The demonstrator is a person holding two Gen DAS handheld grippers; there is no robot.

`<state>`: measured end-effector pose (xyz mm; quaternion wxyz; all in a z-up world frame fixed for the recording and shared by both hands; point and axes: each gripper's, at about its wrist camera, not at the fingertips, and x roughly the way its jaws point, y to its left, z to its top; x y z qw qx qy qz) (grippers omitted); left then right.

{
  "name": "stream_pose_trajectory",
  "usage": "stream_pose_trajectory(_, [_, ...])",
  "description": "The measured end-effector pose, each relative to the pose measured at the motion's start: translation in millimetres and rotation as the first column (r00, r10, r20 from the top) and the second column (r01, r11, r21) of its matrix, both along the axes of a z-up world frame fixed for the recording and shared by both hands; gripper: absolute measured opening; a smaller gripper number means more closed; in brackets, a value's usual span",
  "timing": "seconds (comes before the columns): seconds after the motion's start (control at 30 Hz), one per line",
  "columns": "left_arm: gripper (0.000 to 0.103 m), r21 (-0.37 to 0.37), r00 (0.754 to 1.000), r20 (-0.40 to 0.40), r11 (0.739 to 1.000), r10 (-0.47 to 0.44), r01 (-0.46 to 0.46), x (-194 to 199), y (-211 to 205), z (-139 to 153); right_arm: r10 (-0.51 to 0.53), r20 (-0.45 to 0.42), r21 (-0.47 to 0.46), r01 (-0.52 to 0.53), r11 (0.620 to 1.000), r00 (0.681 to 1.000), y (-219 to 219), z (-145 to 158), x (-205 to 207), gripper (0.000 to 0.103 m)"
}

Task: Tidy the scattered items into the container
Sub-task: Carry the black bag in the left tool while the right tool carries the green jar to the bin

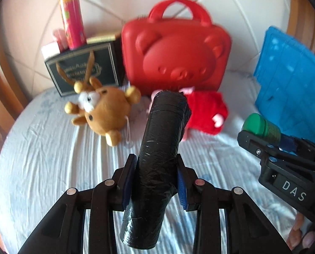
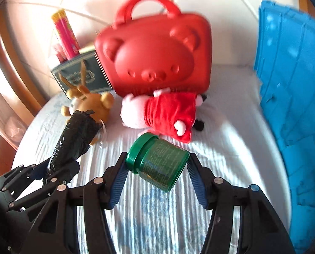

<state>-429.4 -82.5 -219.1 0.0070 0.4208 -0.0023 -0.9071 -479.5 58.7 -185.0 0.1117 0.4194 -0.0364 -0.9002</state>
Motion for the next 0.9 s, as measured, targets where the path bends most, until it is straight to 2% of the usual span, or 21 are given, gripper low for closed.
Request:
stream_pose_trajectory(0.1, [0.034,0.006,0.998,-0.058,0.999,-0.038,0.039,12,18,48,-0.026,-0.063,0.015,0.027,1.000,0.998,16,45,28,0.055])
stream_pose_trajectory(0.23, [0.034,0.017,0.984,-0.146,0.995,-0.098,0.101,46,45,85,-0.083,-0.161,0.031,0.089,0.996,0.983,41,93,62,0.055])
stream_pose_trajectory(0.4, [0.034,0.038,0.954,-0.243,0.981,-0.178,0.192,74,99,127,-0.148,-0.269,0.054,0.168,0.984,0.952,88,143,112,0.055])
stream_pose_trajectory(0.6, [0.034,0.044,0.915,-0.315,0.959,-0.252,0.279,108,173,168,-0.220,-0.342,0.070,0.258,0.964,0.914,155,175,159,0.055])
stream_pose_trajectory(0.9, [0.034,0.029,0.868,-0.361,0.926,-0.341,0.376,139,289,202,-0.301,-0.387,0.074,0.355,0.932,0.871,256,199,208,0.055])
